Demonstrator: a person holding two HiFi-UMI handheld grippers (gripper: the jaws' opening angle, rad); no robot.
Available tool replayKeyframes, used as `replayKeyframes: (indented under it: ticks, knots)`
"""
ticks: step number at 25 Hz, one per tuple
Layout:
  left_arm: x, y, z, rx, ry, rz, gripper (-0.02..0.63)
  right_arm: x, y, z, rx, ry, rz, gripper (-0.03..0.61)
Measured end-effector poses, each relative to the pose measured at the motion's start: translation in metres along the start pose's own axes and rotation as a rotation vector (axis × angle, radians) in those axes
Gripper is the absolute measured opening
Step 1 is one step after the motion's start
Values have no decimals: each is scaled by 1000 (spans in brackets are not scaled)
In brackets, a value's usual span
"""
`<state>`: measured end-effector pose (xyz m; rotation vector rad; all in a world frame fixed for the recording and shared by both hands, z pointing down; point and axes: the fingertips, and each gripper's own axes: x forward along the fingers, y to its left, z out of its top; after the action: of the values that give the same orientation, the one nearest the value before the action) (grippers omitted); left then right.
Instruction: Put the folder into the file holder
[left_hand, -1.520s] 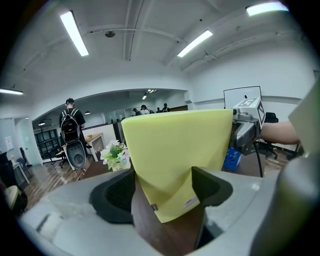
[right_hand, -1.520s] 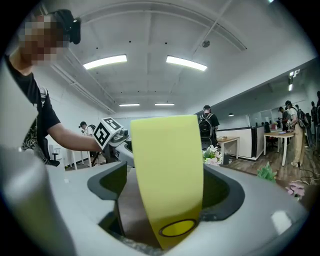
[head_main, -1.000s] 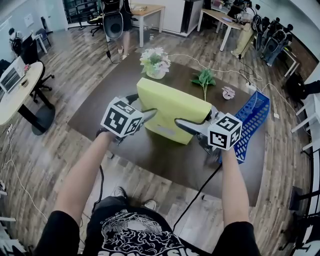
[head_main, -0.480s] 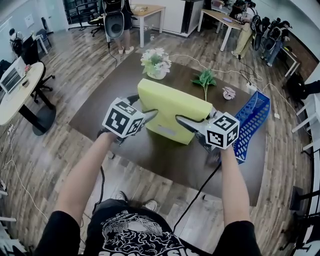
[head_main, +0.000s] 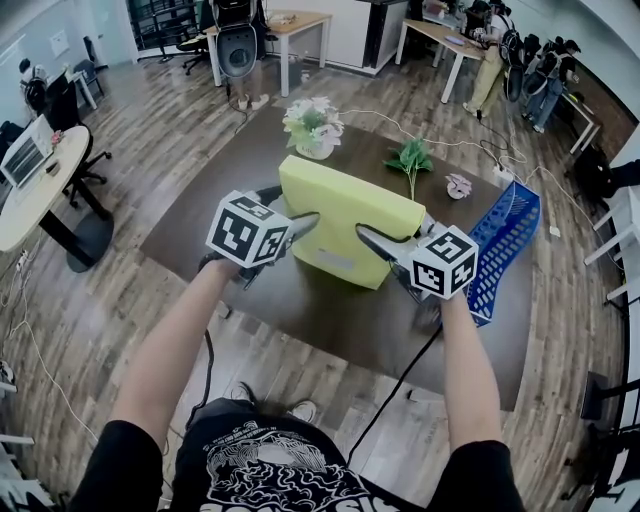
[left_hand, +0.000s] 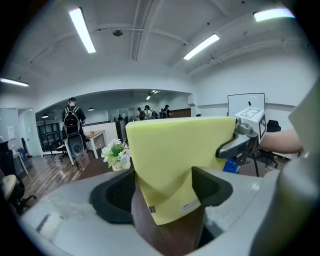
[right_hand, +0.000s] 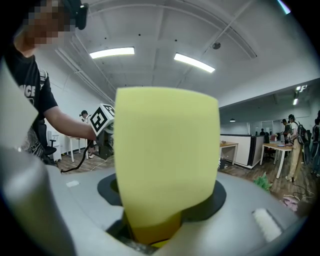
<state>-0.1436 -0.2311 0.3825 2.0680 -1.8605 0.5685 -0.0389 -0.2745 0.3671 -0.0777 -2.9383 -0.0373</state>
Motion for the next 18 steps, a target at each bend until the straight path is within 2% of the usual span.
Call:
replayKeyframes:
  ticks: [9,18]
  knots:
    - [-2,-11,2,-1,-11,-6,368,-15,2,-3,20,-9,-58,238]
    - [5,-41,10,17,-30,-56,368,-47,8,-7,28,-13,-163,230]
